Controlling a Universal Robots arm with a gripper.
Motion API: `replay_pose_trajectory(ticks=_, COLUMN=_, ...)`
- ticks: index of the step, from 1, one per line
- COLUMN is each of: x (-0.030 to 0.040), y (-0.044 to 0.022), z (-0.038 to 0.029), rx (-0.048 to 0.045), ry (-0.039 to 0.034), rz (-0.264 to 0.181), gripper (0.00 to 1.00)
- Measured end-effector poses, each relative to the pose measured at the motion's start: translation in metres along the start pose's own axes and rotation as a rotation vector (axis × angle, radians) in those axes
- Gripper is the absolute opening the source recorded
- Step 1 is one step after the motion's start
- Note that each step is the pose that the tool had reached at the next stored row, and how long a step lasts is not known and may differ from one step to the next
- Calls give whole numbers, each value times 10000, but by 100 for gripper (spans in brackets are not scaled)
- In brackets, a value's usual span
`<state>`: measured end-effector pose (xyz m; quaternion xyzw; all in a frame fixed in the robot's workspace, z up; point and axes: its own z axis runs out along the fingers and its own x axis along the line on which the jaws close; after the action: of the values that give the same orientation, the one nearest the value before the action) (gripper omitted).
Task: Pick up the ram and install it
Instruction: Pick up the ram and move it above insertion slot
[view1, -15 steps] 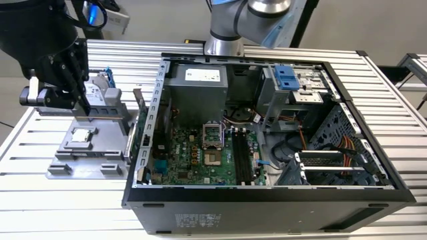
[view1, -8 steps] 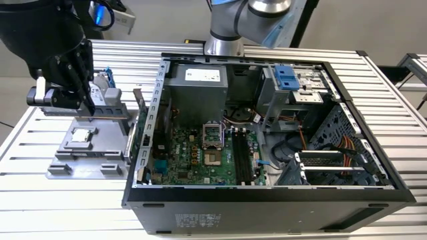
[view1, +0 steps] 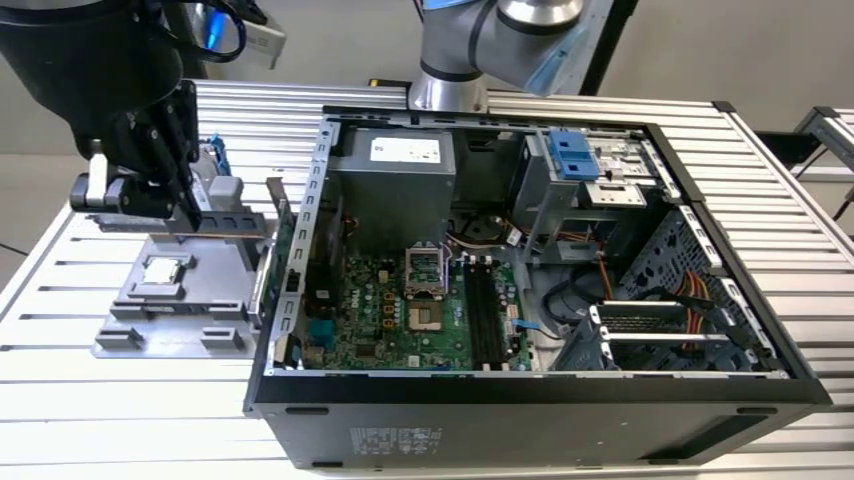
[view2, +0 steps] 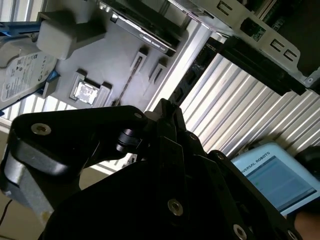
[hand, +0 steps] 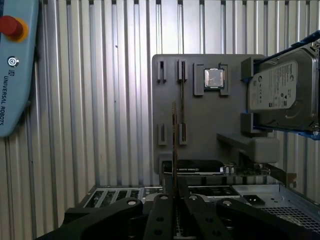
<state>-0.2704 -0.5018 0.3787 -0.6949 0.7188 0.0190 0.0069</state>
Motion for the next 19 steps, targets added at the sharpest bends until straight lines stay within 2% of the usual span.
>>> replay_pose_trajectory(ticks=4, x=-1, y=-31, z=0, rx=1, ry=-1, rz=-1, gripper=0)
replay_pose_trajectory(ticks=14, x=-2, y=-40, z=-1, rx=0, ry=0, rz=0, gripper=0)
replay_pose_trajectory(ticks=19, x=-3, y=-83, z=-2, rx=0, ry=1, rz=0, gripper=0)
